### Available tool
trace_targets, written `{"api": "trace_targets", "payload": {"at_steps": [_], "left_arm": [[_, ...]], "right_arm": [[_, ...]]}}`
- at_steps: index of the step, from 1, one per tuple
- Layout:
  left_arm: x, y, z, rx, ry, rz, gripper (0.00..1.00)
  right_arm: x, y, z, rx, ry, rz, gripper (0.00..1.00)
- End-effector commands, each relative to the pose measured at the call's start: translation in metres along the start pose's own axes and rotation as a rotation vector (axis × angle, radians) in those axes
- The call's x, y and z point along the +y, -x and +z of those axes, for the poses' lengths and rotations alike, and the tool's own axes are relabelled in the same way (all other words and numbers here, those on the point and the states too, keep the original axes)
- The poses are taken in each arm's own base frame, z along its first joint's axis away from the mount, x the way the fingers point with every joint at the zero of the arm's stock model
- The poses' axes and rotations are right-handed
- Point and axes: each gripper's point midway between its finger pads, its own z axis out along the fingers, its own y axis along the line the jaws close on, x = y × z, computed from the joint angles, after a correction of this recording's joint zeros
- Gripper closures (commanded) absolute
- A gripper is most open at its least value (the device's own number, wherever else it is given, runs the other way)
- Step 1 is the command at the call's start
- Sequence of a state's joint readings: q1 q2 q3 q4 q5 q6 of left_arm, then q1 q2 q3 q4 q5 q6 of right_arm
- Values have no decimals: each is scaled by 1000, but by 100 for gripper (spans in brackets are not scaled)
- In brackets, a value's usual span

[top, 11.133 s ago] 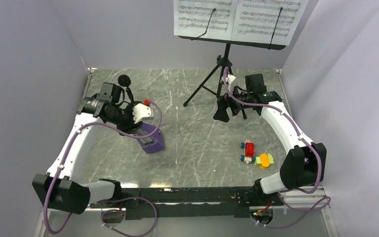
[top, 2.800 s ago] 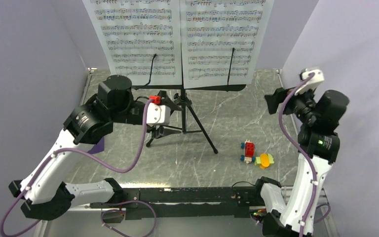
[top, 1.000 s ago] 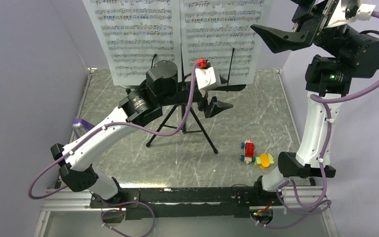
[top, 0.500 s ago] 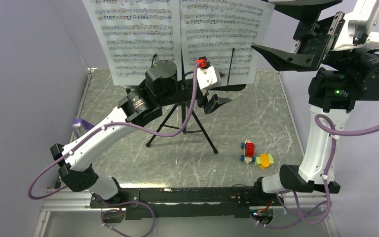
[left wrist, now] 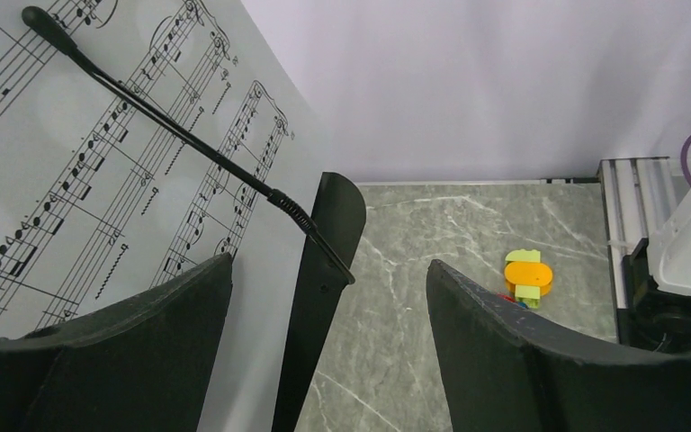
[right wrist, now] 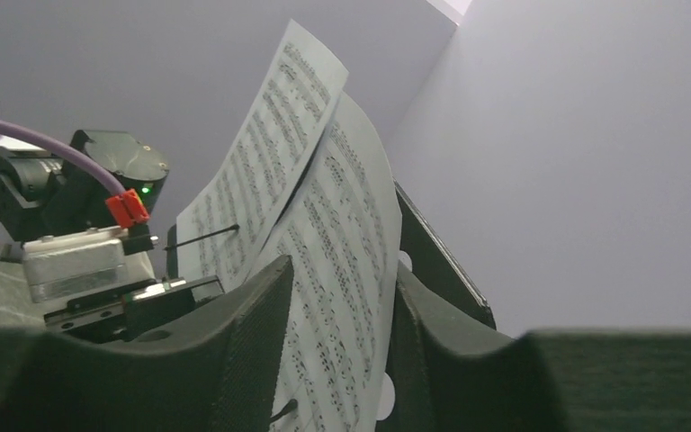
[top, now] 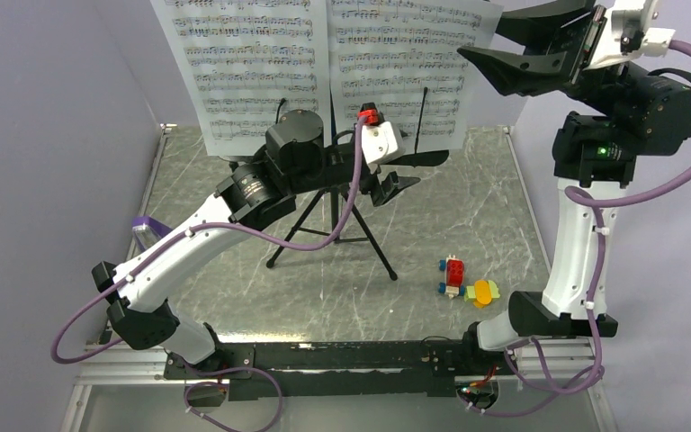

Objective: Pack up the instrument practice props

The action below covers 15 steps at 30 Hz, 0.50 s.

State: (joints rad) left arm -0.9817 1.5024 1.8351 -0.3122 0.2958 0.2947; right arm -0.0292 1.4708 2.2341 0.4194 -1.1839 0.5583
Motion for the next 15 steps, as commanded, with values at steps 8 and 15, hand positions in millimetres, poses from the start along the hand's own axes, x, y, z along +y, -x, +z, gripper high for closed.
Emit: {"api": "trace_targets", "payload": {"at_steps": [8, 15], "left_arm": [[35, 51, -23, -108, 181, 61, 13], [11, 64, -14, -152, 28, 26, 15]], "right_arm": [[-9, 9, 1, -19, -55, -55, 95], [-8, 8, 0, -13, -62, -51, 100]]}}
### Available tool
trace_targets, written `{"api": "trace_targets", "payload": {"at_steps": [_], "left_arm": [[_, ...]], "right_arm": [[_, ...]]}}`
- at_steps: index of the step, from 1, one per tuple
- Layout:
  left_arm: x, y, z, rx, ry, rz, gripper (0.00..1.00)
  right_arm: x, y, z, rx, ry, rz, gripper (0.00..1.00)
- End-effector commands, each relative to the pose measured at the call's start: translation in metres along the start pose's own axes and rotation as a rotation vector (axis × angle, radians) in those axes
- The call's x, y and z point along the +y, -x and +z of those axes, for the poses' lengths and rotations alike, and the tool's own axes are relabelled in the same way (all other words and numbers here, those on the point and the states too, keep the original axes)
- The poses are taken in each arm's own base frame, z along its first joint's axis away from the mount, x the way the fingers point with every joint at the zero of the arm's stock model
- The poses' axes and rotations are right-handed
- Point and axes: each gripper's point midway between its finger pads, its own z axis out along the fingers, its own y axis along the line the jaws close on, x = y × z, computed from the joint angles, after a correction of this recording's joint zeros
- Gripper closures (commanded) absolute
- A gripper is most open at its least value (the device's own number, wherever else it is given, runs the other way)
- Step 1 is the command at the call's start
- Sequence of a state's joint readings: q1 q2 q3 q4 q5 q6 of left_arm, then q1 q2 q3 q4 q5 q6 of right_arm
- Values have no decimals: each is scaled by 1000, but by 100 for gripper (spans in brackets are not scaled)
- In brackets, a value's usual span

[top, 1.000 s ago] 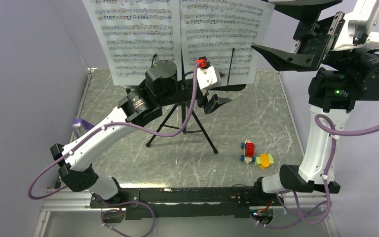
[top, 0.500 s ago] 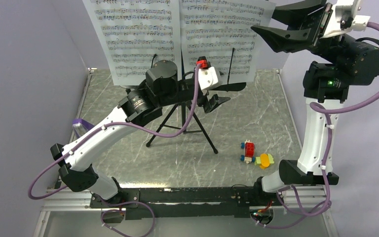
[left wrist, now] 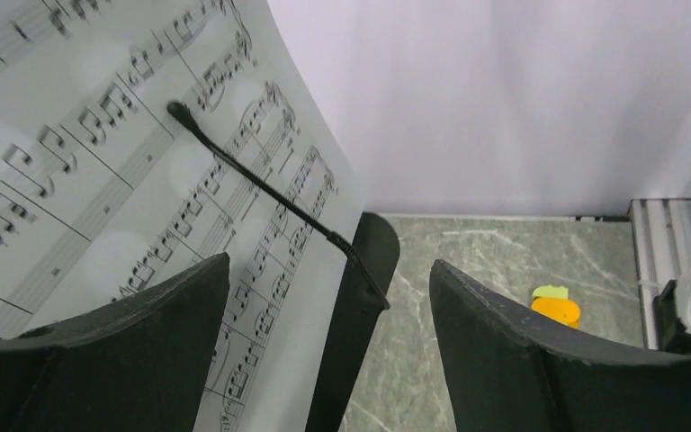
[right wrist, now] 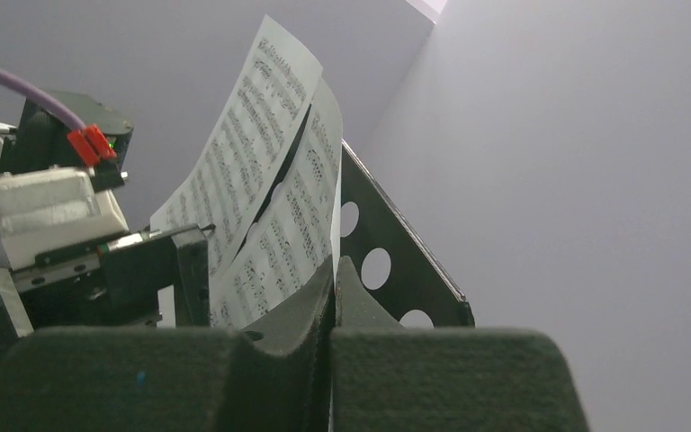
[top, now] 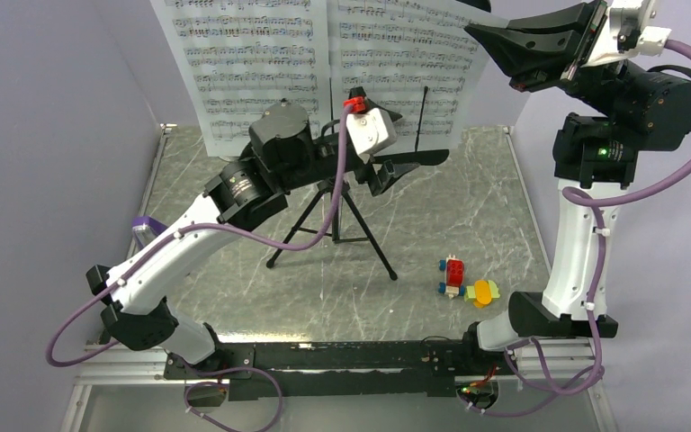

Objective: Pack up the instrument practice props

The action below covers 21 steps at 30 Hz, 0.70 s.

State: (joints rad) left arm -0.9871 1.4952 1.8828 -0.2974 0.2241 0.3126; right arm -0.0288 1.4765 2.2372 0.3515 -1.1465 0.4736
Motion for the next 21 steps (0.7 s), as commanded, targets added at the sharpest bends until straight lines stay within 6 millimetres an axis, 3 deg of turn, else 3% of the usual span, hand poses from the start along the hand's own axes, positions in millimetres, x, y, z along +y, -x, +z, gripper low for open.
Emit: {"api": "trace_targets", "payload": {"at_steps": [1, 6, 21], "left_arm": [[-10, 39, -4, -115, -82, -26, 15], [-25, 36, 8, -121, -167, -74, 15], [-30, 30, 19, -114, -204, -68, 16]], "right_arm": [[5, 15, 0, -20, -17, -29, 100], [4, 16, 0, -22, -22, -30, 100], [4, 17, 0, -27, -19, -34, 100]]}}
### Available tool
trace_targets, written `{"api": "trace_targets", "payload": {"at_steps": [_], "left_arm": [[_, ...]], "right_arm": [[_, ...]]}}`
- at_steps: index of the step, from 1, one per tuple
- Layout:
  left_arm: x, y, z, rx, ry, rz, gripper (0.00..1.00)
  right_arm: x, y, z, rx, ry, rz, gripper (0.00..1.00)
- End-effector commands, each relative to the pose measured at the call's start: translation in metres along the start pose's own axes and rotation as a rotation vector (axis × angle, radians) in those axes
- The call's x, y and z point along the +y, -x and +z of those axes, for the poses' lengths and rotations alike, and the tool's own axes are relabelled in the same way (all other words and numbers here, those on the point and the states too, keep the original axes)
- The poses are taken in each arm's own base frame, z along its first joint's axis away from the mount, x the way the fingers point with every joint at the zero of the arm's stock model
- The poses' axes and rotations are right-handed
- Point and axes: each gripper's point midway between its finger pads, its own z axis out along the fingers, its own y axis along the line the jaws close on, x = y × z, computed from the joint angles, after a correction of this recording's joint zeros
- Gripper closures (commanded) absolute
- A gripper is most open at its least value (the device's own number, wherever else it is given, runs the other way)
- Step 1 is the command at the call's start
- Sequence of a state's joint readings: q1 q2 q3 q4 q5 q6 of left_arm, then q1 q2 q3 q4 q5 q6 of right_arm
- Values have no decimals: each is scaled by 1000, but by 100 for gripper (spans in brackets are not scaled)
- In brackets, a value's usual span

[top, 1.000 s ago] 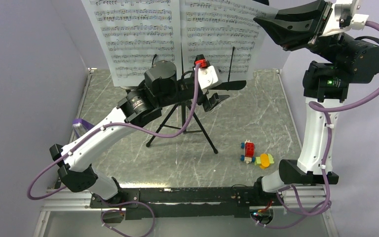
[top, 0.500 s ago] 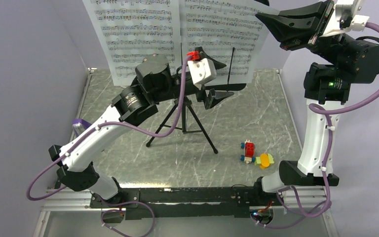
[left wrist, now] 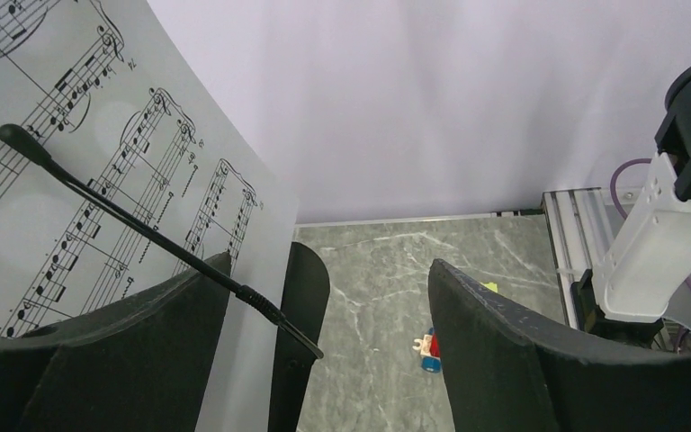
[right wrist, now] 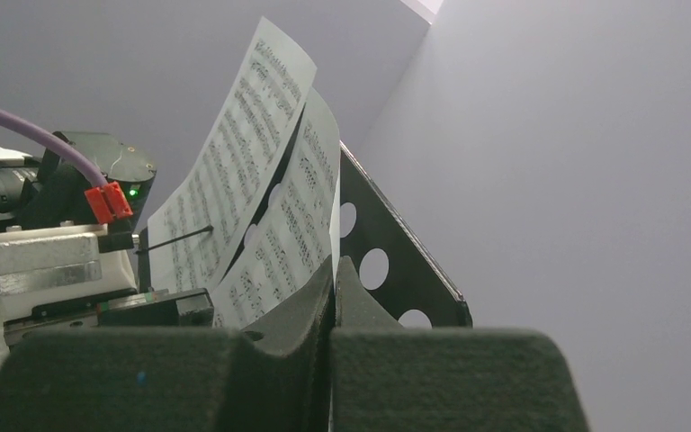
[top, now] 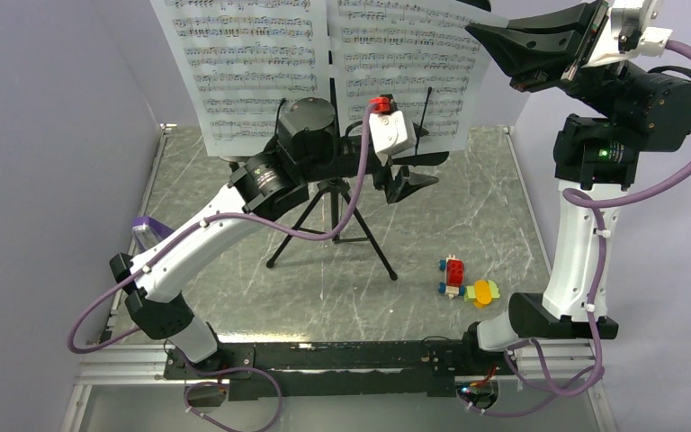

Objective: Pack up the instrument practice props

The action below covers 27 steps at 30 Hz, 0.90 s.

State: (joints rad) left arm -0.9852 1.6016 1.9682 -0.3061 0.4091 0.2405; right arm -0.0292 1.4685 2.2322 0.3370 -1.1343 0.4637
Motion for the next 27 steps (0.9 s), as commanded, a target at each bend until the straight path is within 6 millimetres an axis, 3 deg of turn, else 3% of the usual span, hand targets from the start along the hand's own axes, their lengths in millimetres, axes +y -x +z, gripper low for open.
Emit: {"api": "trace_targets", "payload": {"at_steps": [1, 6, 11, 18, 23, 27], "left_arm": [[-5, 36, -8, -88, -34, 31, 16], [-6, 42, -10, -98, -51, 80, 17], [-9, 40, -12, -91, -67, 95, 17], [-9, 32, -15, -72, -61, 91, 18], [-6, 28, -18, -62, -43, 88, 17], [-5, 27, -20, -58, -41, 92, 17]], "right_arm": [[4, 16, 1, -26, -7, -38, 100], [-6, 22, -3, -28, -49, -75, 100], [-38, 35, -21, -26, -178, -142, 100], [-59, 59, -36, -18, -288, -306, 100], [-71, 90, -55, -49, -465, -473, 100], [-81, 96, -71, -30, -573, -552, 100]]}}
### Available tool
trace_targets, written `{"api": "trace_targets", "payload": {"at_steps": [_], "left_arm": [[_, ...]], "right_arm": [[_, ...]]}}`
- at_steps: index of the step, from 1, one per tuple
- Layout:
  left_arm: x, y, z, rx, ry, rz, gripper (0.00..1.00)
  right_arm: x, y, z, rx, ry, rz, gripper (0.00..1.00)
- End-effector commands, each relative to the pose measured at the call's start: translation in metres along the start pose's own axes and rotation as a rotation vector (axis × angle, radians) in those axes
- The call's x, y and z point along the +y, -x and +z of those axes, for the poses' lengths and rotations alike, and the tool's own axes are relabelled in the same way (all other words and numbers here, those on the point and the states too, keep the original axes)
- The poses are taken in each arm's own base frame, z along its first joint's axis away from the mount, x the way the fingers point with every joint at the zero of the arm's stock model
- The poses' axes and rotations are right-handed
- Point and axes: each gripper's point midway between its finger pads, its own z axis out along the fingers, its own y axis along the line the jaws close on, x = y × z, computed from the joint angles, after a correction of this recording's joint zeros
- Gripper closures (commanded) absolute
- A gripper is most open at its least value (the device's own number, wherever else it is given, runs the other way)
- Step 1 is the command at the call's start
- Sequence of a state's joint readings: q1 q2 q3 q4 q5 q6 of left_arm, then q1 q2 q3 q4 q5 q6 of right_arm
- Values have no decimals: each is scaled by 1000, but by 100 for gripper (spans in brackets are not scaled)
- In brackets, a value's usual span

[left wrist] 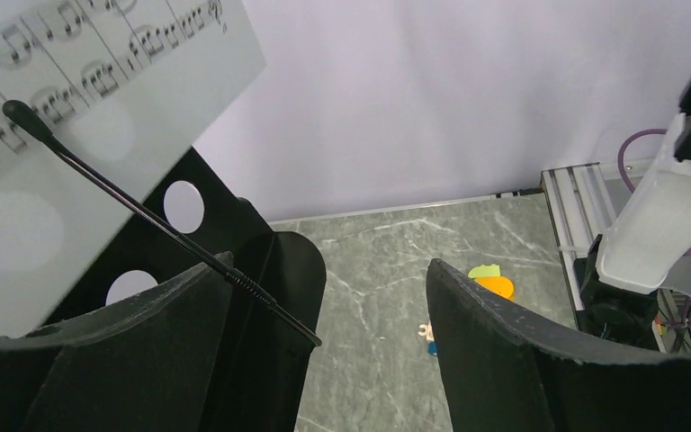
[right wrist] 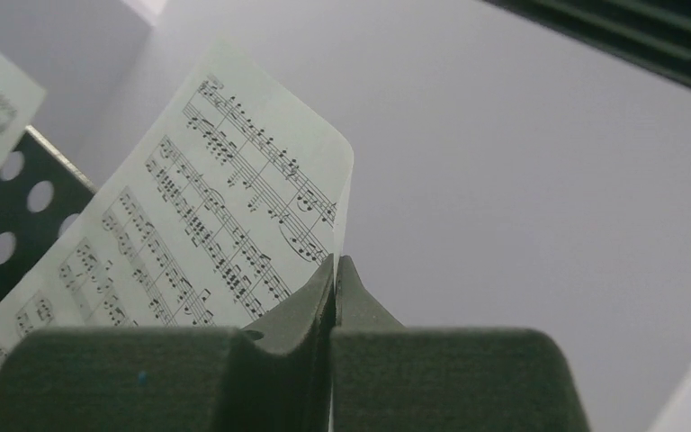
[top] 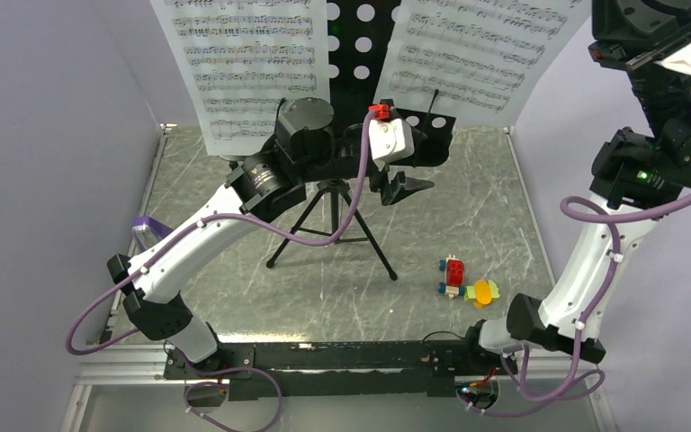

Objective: Pack up the instrument practice props

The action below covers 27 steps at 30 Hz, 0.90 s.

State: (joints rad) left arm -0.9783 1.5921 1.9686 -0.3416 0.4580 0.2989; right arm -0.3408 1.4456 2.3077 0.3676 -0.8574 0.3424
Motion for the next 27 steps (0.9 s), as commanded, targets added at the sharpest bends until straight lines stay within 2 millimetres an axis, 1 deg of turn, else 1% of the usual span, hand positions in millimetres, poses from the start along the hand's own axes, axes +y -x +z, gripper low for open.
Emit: {"api": "trace_targets", "payload": {"at_steps": [1, 4, 11, 16, 19, 21, 23, 25, 27], "left_arm": [[1, 29, -16, -67, 9, 48, 17], [2, 28, -18, -60, 18, 55, 17], [6, 24, -27, -44, 47, 62, 16], [8, 20, -33, -31, 61, 65, 16], [9, 20, -38, -22, 71, 78, 15], [9, 18, -42, -10, 82, 92, 15], [11, 18, -50, 7, 99, 110, 15], [11, 16, -59, 27, 110, 135, 15], [8, 14, -70, 52, 114, 174, 15]], "right_arm": [[-23, 30, -11, -35, -158, -168, 100], [-34, 31, -18, -17, -214, -188, 100], [-67, 51, -37, -19, -391, -304, 100], [-79, 64, -48, -21, -468, -388, 100], [-83, 61, -52, 9, -486, -417, 100], [-84, 48, -55, 58, -473, -406, 100], [-83, 22, -63, 127, -456, -370, 100], [-81, -9, -75, 205, -452, -316, 100], [-73, -35, -91, 281, -444, -285, 100]]}}
